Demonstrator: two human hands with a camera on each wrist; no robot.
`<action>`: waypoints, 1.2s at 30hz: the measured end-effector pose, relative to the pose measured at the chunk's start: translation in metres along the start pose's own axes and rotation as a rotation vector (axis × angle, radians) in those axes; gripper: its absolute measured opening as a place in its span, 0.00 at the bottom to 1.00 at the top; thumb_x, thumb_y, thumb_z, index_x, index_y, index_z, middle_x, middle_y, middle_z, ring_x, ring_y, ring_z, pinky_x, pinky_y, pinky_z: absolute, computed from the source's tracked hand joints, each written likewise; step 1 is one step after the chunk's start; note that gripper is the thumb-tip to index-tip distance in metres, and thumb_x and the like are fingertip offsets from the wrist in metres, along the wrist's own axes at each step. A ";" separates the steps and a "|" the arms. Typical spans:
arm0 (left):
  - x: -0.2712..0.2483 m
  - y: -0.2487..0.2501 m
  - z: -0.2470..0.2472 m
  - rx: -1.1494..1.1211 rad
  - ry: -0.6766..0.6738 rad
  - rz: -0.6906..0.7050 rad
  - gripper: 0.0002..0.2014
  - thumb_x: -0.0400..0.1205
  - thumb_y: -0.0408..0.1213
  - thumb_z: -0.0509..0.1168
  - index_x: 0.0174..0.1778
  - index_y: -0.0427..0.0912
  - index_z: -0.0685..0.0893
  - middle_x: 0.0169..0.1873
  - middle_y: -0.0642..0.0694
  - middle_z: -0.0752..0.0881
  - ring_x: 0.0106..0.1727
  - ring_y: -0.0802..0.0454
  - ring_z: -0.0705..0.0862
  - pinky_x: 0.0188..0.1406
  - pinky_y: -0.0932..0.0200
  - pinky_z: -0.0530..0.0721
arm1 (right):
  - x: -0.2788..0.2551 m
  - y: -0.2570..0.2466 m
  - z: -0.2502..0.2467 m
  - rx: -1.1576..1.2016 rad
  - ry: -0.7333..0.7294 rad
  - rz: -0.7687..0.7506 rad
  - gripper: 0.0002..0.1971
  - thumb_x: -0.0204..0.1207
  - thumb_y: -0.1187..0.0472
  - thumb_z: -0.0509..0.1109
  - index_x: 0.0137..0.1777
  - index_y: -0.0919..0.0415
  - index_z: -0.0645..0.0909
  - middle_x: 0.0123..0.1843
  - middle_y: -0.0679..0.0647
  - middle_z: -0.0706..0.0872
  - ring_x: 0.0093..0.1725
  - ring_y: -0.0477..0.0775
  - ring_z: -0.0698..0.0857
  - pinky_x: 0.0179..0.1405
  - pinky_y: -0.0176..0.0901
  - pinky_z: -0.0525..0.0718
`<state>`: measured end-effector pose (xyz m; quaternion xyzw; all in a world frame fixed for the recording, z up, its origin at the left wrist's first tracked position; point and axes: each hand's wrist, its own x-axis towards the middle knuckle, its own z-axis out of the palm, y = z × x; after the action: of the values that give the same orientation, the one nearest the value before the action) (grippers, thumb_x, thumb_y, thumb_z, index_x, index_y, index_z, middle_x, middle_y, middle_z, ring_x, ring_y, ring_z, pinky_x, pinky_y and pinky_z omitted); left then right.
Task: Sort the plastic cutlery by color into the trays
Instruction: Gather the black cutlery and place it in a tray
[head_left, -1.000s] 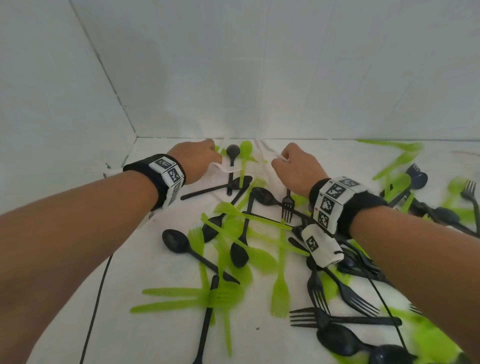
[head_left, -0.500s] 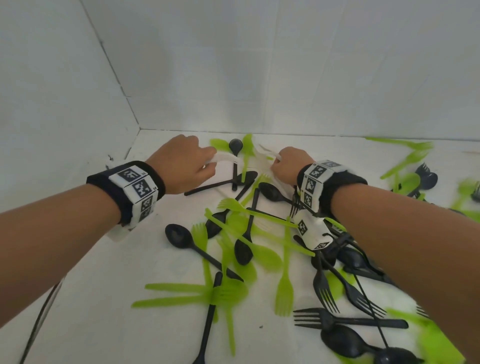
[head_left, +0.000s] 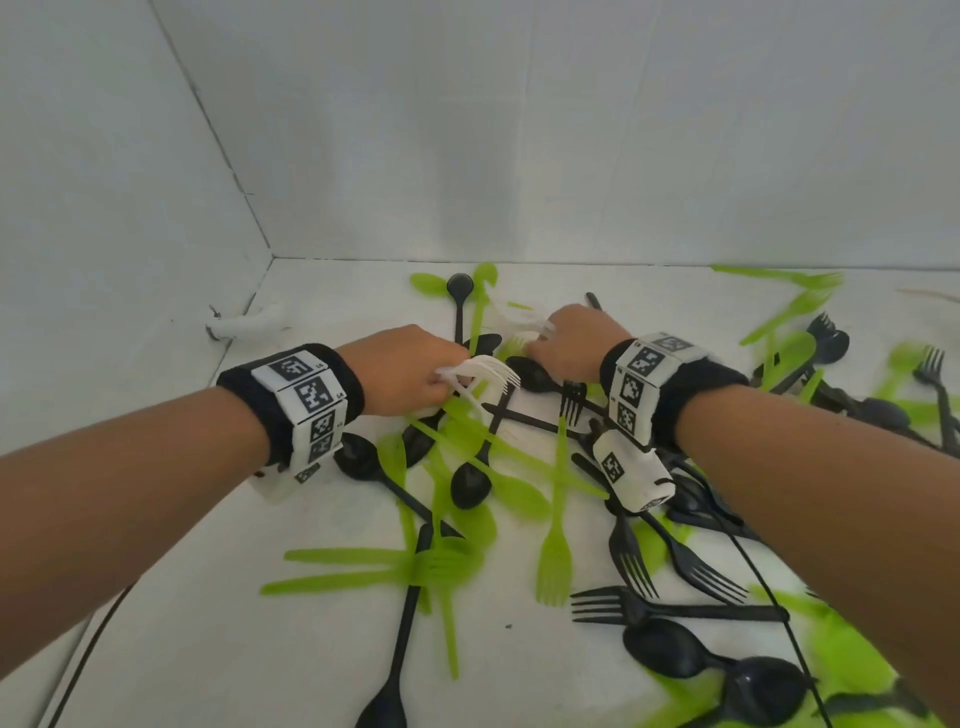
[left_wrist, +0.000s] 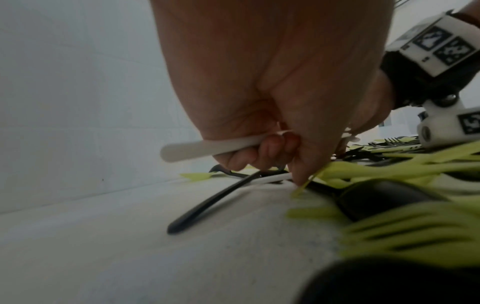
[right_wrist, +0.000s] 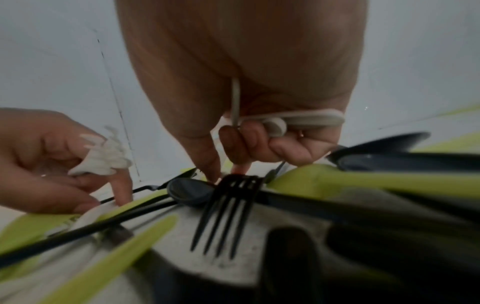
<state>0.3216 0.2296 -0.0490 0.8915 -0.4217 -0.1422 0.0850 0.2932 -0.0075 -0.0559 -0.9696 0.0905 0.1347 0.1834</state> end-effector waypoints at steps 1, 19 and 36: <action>0.000 0.000 -0.002 -0.007 -0.016 -0.007 0.04 0.84 0.39 0.64 0.50 0.50 0.84 0.36 0.55 0.83 0.37 0.57 0.80 0.41 0.54 0.79 | -0.003 0.000 0.002 0.005 -0.006 0.001 0.14 0.79 0.50 0.65 0.41 0.60 0.78 0.40 0.54 0.83 0.43 0.56 0.86 0.36 0.45 0.79; -0.042 0.020 -0.033 0.109 0.095 -0.102 0.10 0.84 0.48 0.61 0.41 0.48 0.71 0.29 0.46 0.77 0.35 0.42 0.78 0.35 0.51 0.73 | -0.033 -0.017 -0.014 0.569 0.277 0.043 0.11 0.88 0.53 0.55 0.63 0.58 0.71 0.44 0.54 0.92 0.38 0.50 0.84 0.35 0.45 0.78; -0.038 0.087 -0.024 -0.752 0.415 -0.314 0.10 0.87 0.43 0.62 0.41 0.46 0.77 0.32 0.51 0.76 0.28 0.58 0.73 0.37 0.56 0.73 | -0.088 -0.008 -0.015 1.150 0.410 0.123 0.11 0.89 0.56 0.57 0.64 0.60 0.75 0.45 0.53 0.84 0.46 0.54 0.81 0.48 0.50 0.78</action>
<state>0.2434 0.2048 0.0038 0.8615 -0.1747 -0.1147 0.4628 0.2155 0.0057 -0.0141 -0.7145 0.2380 -0.1146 0.6479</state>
